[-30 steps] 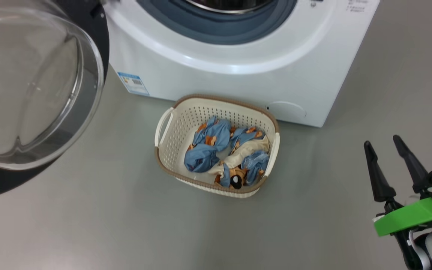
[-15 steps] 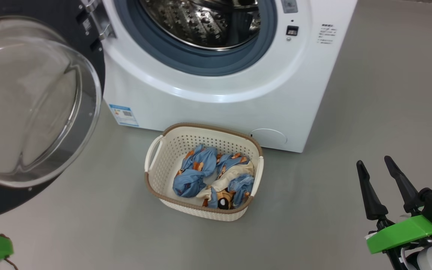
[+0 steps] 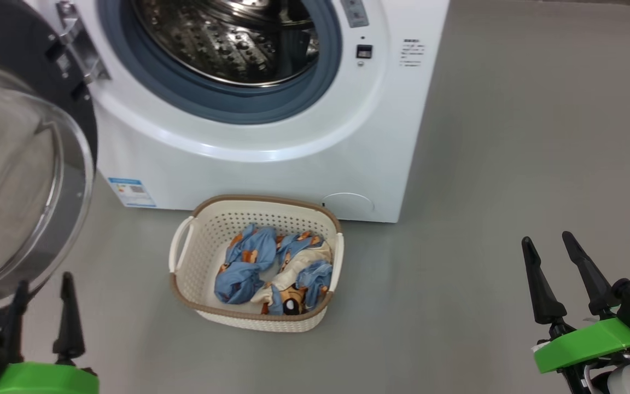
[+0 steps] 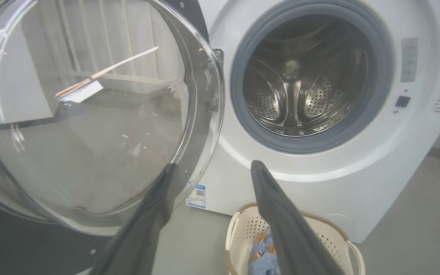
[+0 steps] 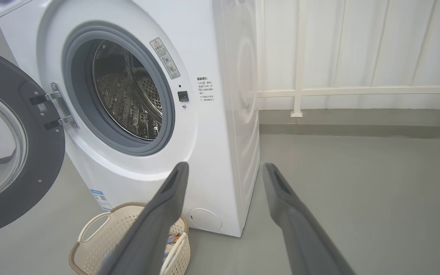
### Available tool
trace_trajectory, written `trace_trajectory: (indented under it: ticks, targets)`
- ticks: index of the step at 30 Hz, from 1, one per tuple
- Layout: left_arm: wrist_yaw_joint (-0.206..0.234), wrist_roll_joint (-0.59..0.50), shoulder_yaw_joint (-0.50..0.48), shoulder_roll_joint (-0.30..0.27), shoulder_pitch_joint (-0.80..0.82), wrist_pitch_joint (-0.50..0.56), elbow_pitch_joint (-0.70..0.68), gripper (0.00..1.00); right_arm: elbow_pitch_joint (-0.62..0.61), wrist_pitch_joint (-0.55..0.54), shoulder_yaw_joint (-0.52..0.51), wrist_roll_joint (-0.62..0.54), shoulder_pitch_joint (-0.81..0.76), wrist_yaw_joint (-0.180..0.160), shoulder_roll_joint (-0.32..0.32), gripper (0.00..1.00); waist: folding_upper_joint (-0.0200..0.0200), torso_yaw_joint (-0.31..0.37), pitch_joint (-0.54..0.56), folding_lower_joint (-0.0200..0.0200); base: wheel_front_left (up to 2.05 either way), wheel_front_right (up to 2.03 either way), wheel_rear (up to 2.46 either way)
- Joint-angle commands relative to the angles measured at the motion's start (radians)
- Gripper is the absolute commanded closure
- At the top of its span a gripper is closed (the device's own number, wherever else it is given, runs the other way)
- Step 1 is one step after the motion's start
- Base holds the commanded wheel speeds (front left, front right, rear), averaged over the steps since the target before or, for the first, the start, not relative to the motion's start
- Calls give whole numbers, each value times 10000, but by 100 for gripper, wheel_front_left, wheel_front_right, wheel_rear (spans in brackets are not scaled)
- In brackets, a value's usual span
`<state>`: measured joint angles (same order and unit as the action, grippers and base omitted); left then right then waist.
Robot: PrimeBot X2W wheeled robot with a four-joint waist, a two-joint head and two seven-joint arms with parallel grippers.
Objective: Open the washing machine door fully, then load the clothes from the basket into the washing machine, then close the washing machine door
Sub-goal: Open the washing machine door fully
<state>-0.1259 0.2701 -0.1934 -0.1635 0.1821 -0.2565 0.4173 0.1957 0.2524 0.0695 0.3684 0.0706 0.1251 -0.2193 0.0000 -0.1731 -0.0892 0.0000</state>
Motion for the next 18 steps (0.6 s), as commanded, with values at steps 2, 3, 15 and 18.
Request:
trace_trajectory:
  ticks: [2,3,15,18]
  targets:
    - [-47,102,-59,-216,9,-53,-410,0,-264,93,141,-8,29,56,-73,0,0,548,-28,0,0,0,0]
    - [-47,132,34,-191,-23,-53,-443,0,-267,93,135,-5,32,56,-61,0,0,649,-31,0,0,0,0]
    - [-47,518,737,-143,-422,-53,-957,0,-287,94,108,12,-44,56,-59,0,0,1434,50,0,0,0,0]
    - [-47,687,817,-120,-549,-53,-1089,0,-306,94,99,24,-30,56,-61,0,0,1567,23,0,0,0,0]
